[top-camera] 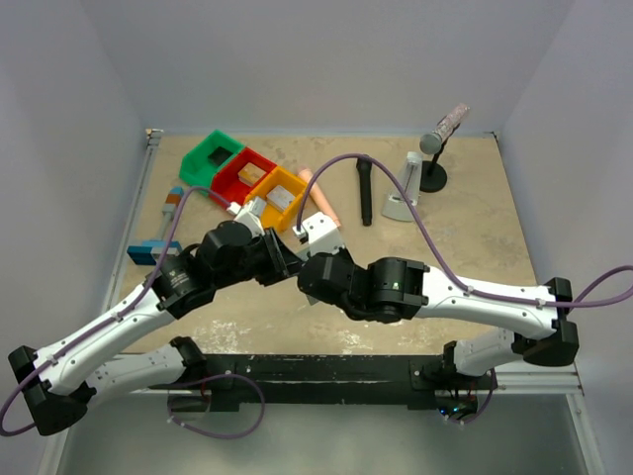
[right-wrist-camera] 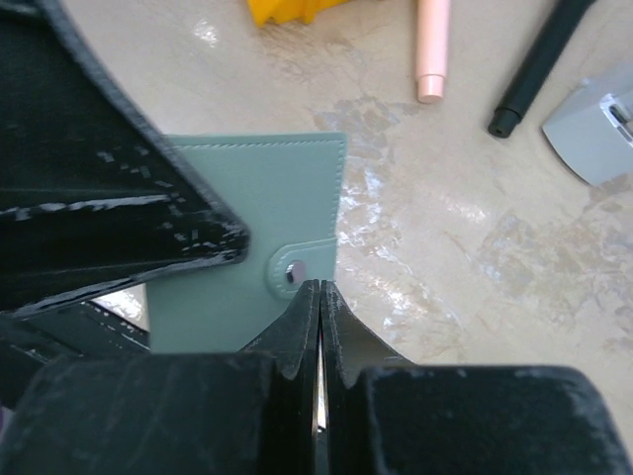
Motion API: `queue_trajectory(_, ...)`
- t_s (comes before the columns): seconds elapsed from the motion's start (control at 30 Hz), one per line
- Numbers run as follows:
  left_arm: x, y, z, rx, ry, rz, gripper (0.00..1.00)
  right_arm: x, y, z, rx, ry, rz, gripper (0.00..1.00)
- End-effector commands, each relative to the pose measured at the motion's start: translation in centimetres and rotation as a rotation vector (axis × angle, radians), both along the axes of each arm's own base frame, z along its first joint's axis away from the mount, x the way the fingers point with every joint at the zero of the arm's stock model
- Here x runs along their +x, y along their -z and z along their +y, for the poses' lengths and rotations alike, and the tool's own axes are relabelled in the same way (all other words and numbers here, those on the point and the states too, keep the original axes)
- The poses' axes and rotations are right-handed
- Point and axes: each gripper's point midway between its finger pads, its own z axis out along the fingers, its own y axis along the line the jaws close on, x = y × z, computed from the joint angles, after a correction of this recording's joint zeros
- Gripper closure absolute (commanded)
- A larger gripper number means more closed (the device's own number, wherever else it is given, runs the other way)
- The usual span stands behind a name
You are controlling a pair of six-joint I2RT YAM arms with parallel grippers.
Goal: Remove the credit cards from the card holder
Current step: Open the card holder.
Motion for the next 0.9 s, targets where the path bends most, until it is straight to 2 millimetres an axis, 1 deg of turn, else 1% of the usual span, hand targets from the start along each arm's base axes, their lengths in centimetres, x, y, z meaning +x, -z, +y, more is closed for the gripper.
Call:
queue_trajectory(0.0,-1.2,-1.4,-0.4,-0.042,0.067,-0.033,1.0,1.1,-0.7,-2.6,-0.034,0.07,-0.054,1.0)
queue_trajectory(0.2,-1.3,-1.1,-0.4,-0.037,0.07,-0.027,1.0,1.1,-1.0,-2.7,-0.024,0.069,-0.059,1.0)
queue_trajectory(0.3,-1.3,-1.1,-0.4,-0.036,0.07,-0.026,1.0,1.0,-1.3,-2.1,0.021,0.025,-0.077,1.0)
queue_trajectory(0.33,-1.3,-1.3,-0.5,-0.04,0.071,-0.023,1.0,0.7,-1.3,-1.8,0.034,0.0,-0.08,0.9)
queue_trajectory(0.37,-1.4,-1.5,-0.5,-0.044,0.072,-0.023,1.0,0.6,-1.5,-1.6,0.053,-0.019,-0.091,0.77)
queue_trajectory(0.4,-1.4,-1.7,-0.4,-0.045,0.072,-0.024,1.0,0.4,-1.6,-1.4,0.063,-0.044,-0.103,0.68)
queue_trajectory(0.47,-1.4,-1.9,-0.4,-0.045,0.07,-0.024,1.0,0.0,-2.1,-1.1,0.074,-0.09,-0.137,0.56)
queue_trajectory(0.5,-1.4,-2.0,-0.4,-0.046,0.073,-0.023,1.0,-0.1,-2.1,-0.9,0.079,-0.104,-0.146,0.54)
queue_trajectory(0.53,-1.5,-2.1,-0.5,-0.045,0.078,-0.022,1.0,-0.3,-2.5,-0.6,0.087,-0.12,-0.162,0.53)
queue_trajectory(0.6,-1.6,-2.4,-0.6,-0.044,0.089,-0.019,1.0,-0.5,-2.5,-0.4,0.054,-0.154,-0.189,0.52)
queue_trajectory(0.87,-1.8,-3.4,-0.7,-0.065,0.113,-0.014,1.0,-1.3,-1.6,0.1,-0.026,-0.203,-0.224,0.52)
